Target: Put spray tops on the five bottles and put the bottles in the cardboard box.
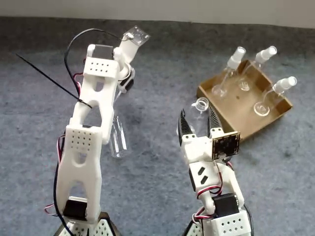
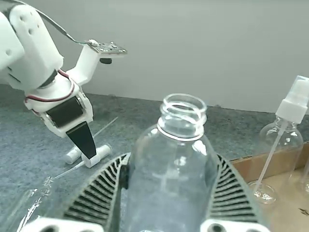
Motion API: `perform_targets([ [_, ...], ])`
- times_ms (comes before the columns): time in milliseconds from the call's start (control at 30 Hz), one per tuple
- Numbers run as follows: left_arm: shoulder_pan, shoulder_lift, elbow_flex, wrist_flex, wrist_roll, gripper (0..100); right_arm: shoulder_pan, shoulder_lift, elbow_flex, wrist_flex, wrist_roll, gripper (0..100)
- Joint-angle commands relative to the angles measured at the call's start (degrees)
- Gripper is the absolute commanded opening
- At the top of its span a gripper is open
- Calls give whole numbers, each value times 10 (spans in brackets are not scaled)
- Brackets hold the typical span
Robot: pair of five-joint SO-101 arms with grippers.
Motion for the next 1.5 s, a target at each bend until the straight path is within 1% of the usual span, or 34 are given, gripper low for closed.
perform_targets([
  [0, 14, 58, -116, 3, -3, 152, -5, -14, 90, 3, 0, 139],
  [267, 14, 155, -199, -1, -3, 152, -5, -14, 90, 3, 0, 139],
  [467, 14, 177, -230, 4, -3, 147, -5, -14, 90, 3, 0, 139],
  [667, 15, 175, -233, 4, -3, 145, -5, -14, 90, 3, 0, 139],
  [833, 18, 177, -253, 4, -3, 56, -5, -14, 91, 3, 0, 139],
  [1100, 31, 174, -256, 4, -4, 53, -5, -14, 91, 3, 0, 139],
  [1167, 32, 174, -279, 6, -4, 53, -5, -14, 91, 3, 0, 139],
  [1267, 38, 162, -294, 33, -3, 53, -5, -14, 91, 3, 0, 139],
  [1467, 66, 77, -291, 89, -2, 53, -5, -14, 91, 3, 0, 139],
])
